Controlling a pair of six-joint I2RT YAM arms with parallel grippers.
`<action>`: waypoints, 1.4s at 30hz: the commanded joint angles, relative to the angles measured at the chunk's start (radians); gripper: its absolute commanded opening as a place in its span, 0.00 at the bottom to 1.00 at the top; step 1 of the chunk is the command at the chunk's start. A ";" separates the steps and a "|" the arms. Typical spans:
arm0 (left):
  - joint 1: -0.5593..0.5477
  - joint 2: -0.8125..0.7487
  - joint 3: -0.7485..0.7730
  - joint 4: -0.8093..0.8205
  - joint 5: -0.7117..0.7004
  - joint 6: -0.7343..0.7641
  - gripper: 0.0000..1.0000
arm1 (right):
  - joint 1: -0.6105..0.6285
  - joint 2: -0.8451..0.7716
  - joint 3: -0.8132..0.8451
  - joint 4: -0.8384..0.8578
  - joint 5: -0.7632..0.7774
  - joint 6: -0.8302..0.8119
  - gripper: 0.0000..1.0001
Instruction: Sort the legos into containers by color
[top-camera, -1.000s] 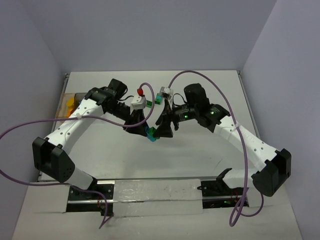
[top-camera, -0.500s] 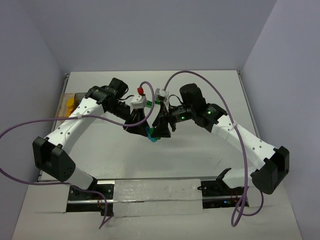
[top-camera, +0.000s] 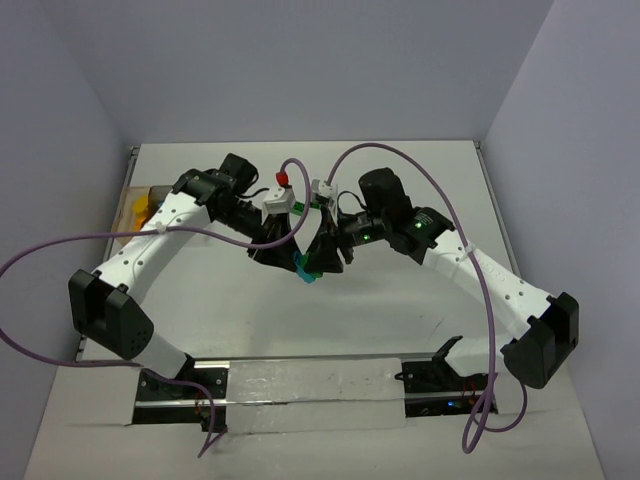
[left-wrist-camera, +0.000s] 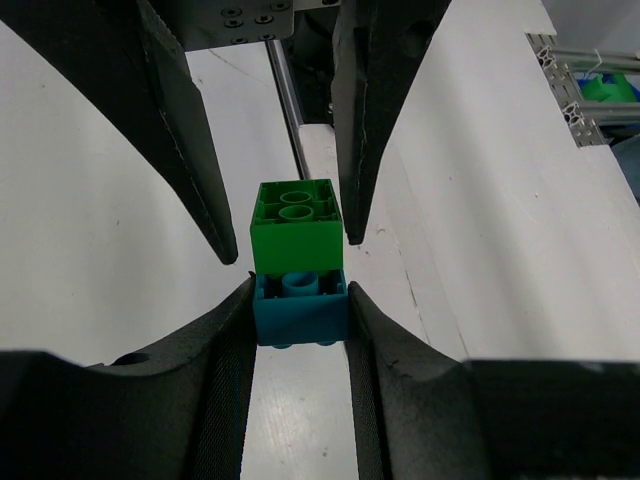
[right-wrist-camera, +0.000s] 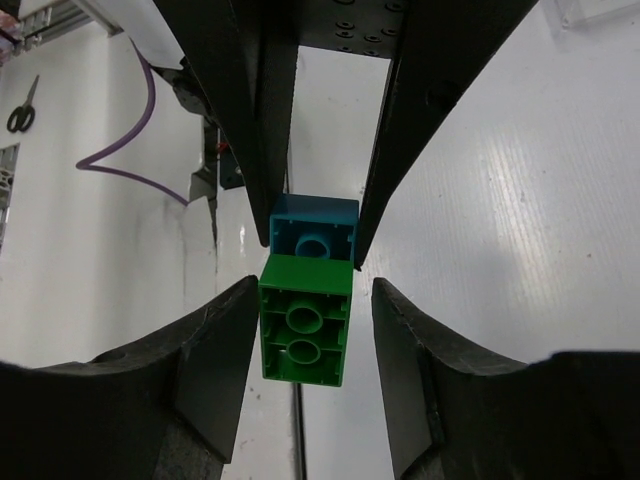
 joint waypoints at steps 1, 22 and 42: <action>-0.005 -0.005 0.038 0.005 0.046 -0.005 0.00 | 0.006 -0.003 0.019 -0.011 0.007 -0.022 0.53; 0.141 -0.002 -0.104 -0.098 -0.081 0.113 0.00 | -0.068 -0.093 0.030 -0.084 0.027 -0.073 0.00; 0.874 0.075 0.099 0.444 -0.803 -0.558 0.06 | -0.255 0.157 0.208 -0.129 0.259 -0.004 0.00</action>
